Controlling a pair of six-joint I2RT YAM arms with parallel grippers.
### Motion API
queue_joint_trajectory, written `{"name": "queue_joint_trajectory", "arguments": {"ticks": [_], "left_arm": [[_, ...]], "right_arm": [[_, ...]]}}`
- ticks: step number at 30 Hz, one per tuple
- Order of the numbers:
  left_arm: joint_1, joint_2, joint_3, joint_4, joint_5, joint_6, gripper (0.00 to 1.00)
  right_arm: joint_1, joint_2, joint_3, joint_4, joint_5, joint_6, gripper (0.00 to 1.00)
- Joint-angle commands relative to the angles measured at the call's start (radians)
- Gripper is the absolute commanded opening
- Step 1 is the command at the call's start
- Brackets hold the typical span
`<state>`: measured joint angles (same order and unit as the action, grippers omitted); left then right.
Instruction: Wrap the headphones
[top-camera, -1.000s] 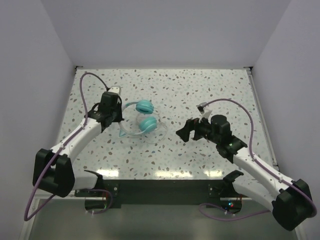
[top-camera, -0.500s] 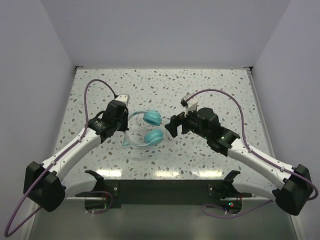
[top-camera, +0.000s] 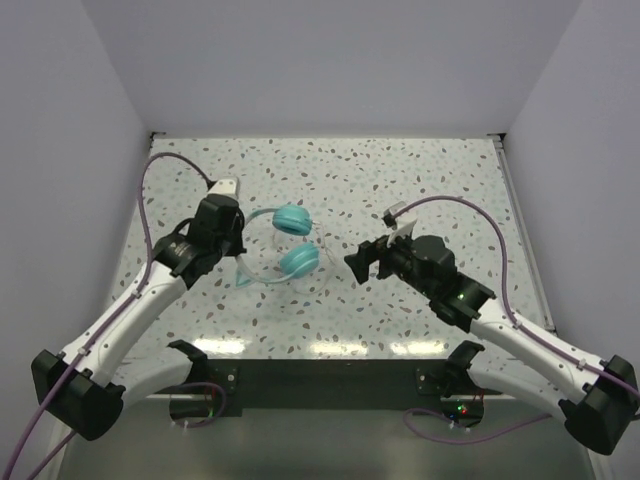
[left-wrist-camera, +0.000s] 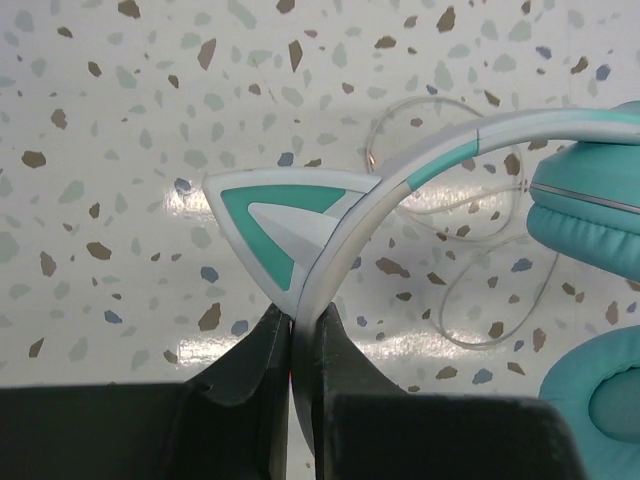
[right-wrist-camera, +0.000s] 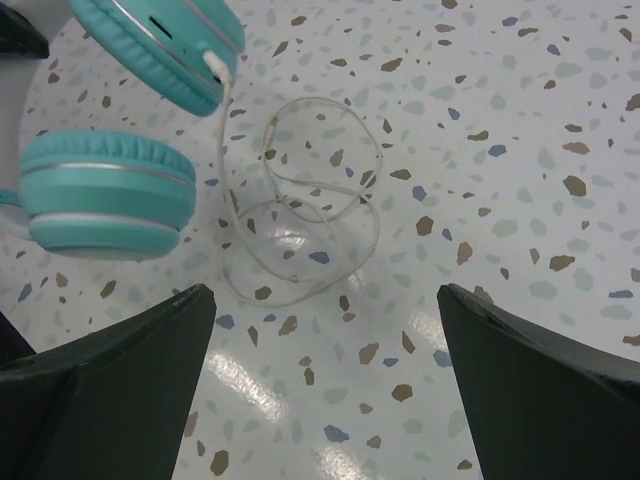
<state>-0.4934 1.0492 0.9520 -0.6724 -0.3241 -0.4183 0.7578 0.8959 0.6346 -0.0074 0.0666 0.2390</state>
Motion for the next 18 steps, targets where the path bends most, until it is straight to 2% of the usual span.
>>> {"name": "queue_joint_trajectory", "arguments": {"ticks": [1, 7, 11, 18], "left_arm": [[0.001, -0.028, 0.178, 0.001, -0.036, -0.066, 0.00], [0.001, 0.003, 0.428, -0.081, -0.021, -0.074, 0.00], [0.001, 0.026, 0.591, -0.116, 0.005, -0.085, 0.00], [0.001, 0.098, 0.787, -0.147, 0.048, -0.114, 0.00]], "right_arm": [[0.000, -0.095, -0.059, 0.096, 0.075, 0.026, 0.98], [0.002, -0.069, -0.055, 0.213, 0.039, 0.048, 0.97], [0.002, 0.009, -0.004, 0.276, -0.019, 0.075, 0.96], [0.002, 0.150, 0.000, 0.446, -0.105, 0.128, 0.94]]}}
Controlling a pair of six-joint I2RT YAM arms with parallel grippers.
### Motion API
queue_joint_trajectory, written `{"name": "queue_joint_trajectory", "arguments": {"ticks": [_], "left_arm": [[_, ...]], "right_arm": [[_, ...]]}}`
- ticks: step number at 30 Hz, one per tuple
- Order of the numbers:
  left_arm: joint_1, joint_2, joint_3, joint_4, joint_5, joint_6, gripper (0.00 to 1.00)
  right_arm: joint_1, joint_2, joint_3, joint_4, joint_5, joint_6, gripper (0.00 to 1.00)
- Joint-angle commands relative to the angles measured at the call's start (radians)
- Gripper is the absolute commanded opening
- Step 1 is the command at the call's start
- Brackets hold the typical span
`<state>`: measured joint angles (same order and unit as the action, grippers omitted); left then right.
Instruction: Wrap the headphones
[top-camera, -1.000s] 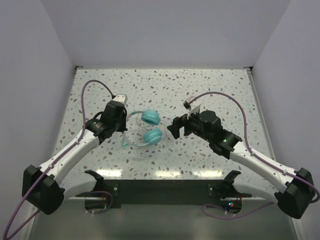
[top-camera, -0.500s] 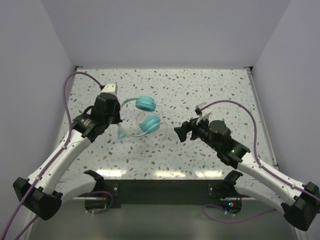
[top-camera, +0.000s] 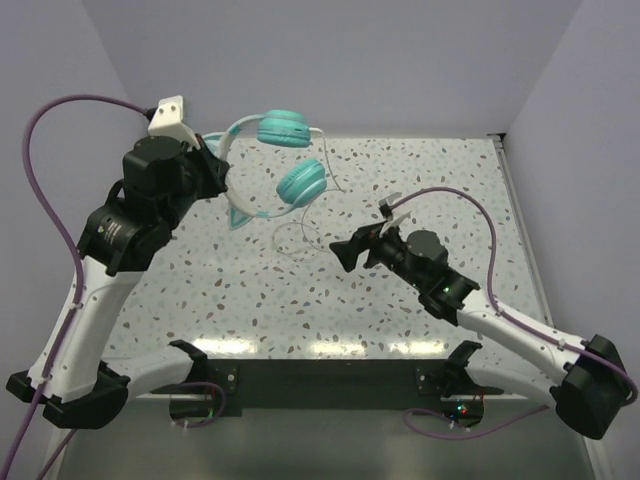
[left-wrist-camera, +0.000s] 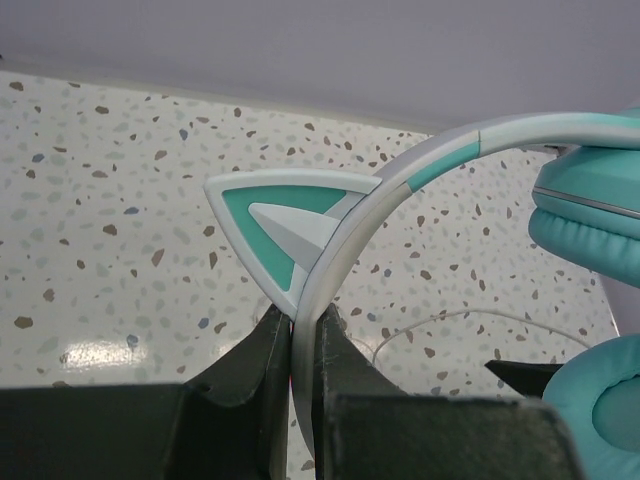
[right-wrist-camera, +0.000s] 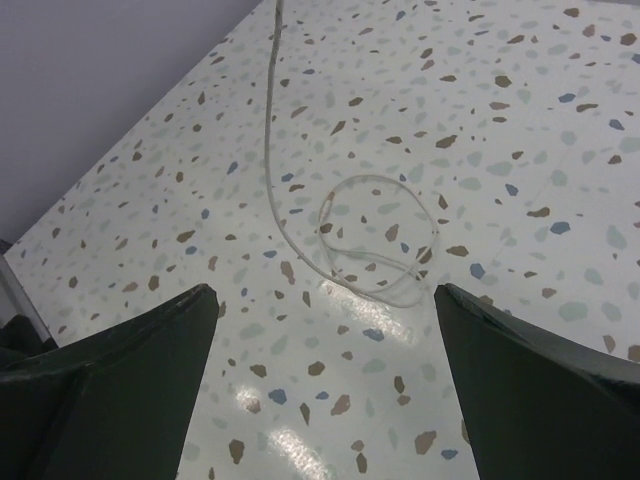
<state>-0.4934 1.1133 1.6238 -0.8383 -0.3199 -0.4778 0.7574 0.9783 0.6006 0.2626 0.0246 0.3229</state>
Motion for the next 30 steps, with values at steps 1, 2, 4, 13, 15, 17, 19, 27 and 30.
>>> {"name": "queue_joint_trajectory", "arguments": {"ticks": [1, 2, 4, 13, 15, 17, 19, 27, 30], "left_arm": [[0.001, 0.042, 0.136, 0.016, 0.053, -0.056, 0.00], [0.001, 0.049, 0.152, 0.012, 0.059, -0.059, 0.00], [0.001, 0.062, 0.191, 0.011, 0.076, -0.068, 0.00], [0.001, 0.102, 0.311, -0.013, 0.099, -0.090, 0.00], [0.001, 0.105, 0.332, -0.018, 0.104, -0.093, 0.00], [0.000, 0.106, 0.346, -0.019, 0.105, -0.094, 0.00], [0.001, 0.111, 0.358, -0.024, 0.105, -0.094, 0.00], [0.001, 0.114, 0.401, -0.035, 0.093, -0.108, 0.00], [0.001, 0.115, 0.410, -0.035, 0.084, -0.117, 0.00]], "right_arm": [[0.000, 0.085, 0.034, 0.194, -0.074, 0.042, 0.94], [0.002, 0.100, 0.034, 0.225, -0.077, 0.041, 0.93], [0.002, 0.160, 0.044, 0.251, -0.081, 0.038, 0.93], [0.002, 0.401, 0.096, 0.361, -0.086, 0.016, 0.90], [0.002, 0.453, 0.096, 0.392, -0.087, 0.033, 0.89], [0.002, 0.497, 0.096, 0.431, -0.091, 0.051, 0.88], [0.003, 0.525, 0.105, 0.444, -0.068, 0.061, 0.88], [0.002, 0.625, 0.153, 0.510, -0.028, 0.097, 0.75], [0.011, 0.651, 0.160, 0.541, -0.011, 0.117, 0.64]]}}
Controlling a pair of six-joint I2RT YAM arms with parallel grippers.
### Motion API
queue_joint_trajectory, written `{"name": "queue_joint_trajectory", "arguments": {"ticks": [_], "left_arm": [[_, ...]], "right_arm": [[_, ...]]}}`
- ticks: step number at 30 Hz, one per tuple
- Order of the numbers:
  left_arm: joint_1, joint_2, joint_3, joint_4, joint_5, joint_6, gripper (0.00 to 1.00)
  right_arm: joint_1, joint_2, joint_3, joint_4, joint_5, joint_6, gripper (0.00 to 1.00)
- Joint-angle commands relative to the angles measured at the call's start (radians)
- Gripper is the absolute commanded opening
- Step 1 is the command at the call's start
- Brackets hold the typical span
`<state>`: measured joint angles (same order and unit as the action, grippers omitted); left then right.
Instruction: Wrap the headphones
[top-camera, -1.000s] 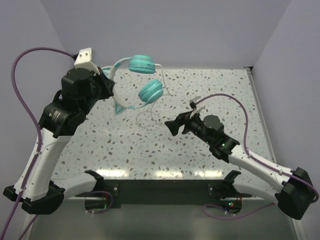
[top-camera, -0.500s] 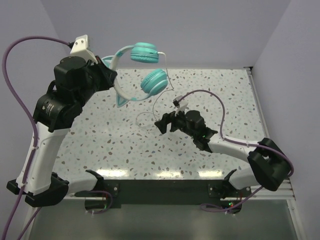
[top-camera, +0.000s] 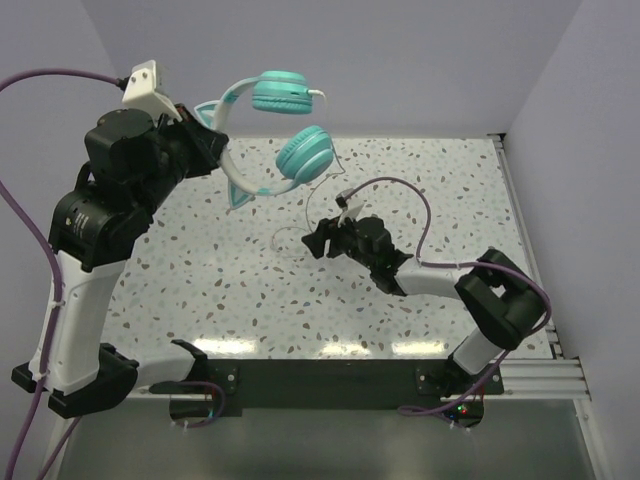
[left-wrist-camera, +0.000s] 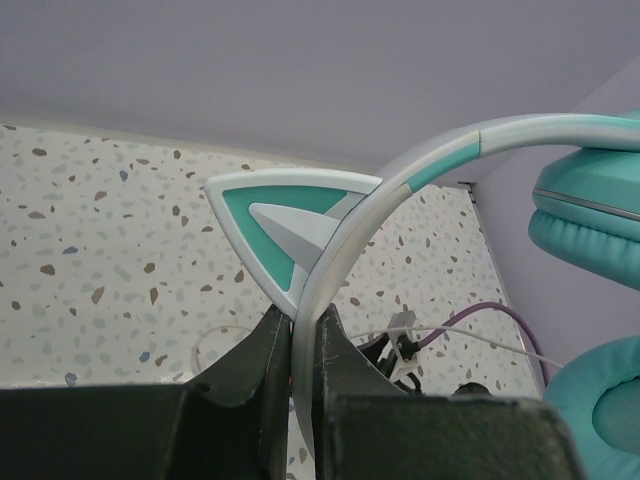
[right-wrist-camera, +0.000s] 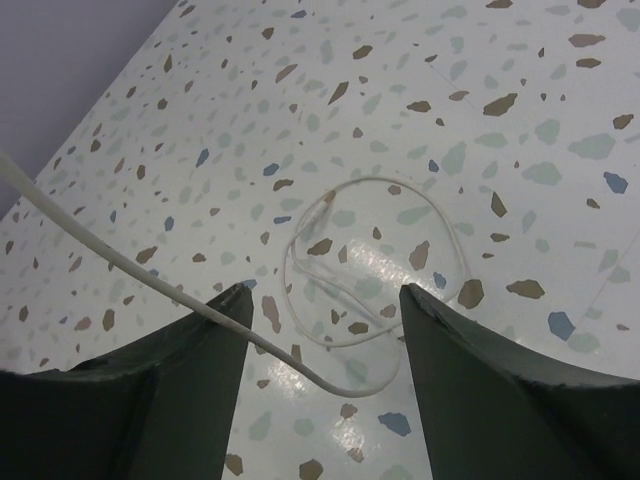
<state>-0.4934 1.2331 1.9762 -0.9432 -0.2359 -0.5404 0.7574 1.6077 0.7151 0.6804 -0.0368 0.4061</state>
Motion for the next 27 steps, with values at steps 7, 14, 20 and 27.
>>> {"name": "queue_joint_trajectory", "arguments": {"ticks": [7, 14, 20, 27], "left_arm": [[0.001, -0.020, 0.026, 0.098, -0.100, -0.121, 0.00], [0.004, -0.087, -0.284, 0.279, -0.267, -0.245, 0.00], [0.019, -0.093, -0.514, 0.403, -0.385, -0.313, 0.00], [0.021, -0.087, -0.678, 0.494, -0.387, -0.339, 0.00]], "right_arm": [[0.065, 0.014, 0.018, 0.075, 0.150, 0.095, 0.01], [0.217, -0.092, 0.159, -0.654, 0.507, 0.128, 0.00], [0.309, -0.100, 0.250, -1.111, 0.667, 0.126, 0.00], [0.369, -0.183, 0.282, -1.248, 0.606, 0.034, 0.00]]}}
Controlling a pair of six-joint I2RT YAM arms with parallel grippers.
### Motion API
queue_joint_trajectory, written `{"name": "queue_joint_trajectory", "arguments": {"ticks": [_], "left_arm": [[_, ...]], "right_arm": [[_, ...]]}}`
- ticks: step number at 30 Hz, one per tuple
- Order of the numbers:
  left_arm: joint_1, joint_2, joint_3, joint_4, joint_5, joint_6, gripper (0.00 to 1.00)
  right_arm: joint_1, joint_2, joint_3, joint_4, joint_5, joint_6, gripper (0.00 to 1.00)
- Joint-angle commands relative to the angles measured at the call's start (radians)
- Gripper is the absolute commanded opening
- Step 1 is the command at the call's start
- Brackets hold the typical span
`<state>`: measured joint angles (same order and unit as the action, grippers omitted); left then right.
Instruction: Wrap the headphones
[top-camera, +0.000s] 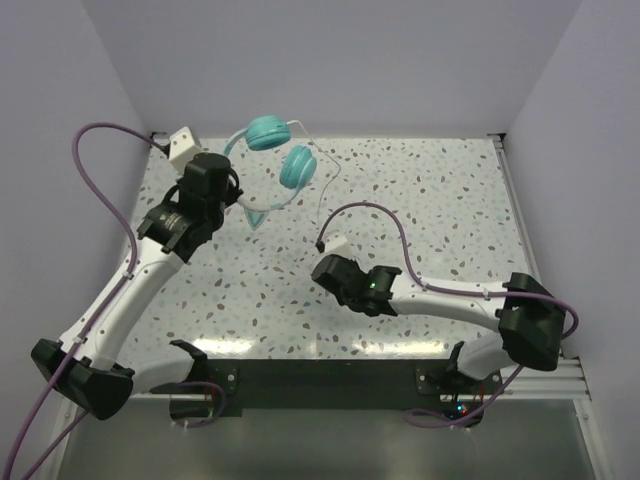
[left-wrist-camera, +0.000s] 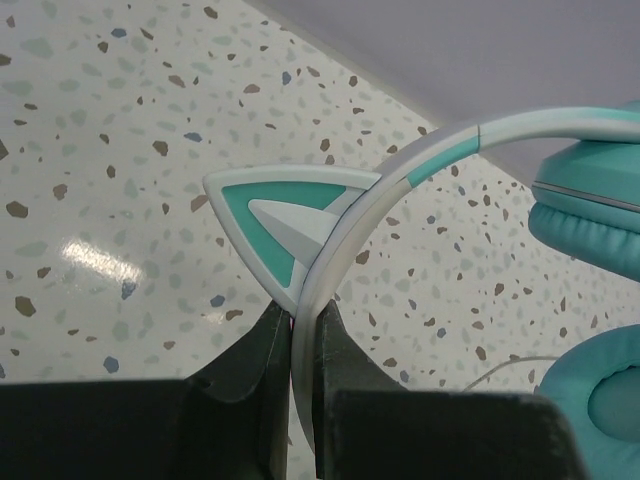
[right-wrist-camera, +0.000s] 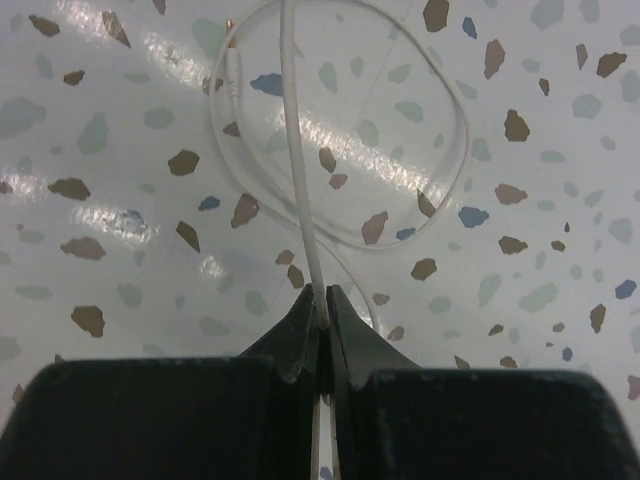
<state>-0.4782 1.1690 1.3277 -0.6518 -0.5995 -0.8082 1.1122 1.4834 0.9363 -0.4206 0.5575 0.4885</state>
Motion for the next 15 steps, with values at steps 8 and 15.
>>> {"name": "queue_joint_trajectory", "arguments": {"ticks": [8, 15], "left_arm": [[0.029, -0.074, -0.085, 0.204, 0.170, -0.039, 0.00], [0.117, -0.146, -0.139, 0.184, 0.374, -0.055, 0.00]], "right_arm": [[0.014, 0.029, 0.051, -0.107, 0.010, -0.136, 0.00], [-0.012, 0.138, 0.123, -0.041, -0.014, -0.189, 0.00]]}}
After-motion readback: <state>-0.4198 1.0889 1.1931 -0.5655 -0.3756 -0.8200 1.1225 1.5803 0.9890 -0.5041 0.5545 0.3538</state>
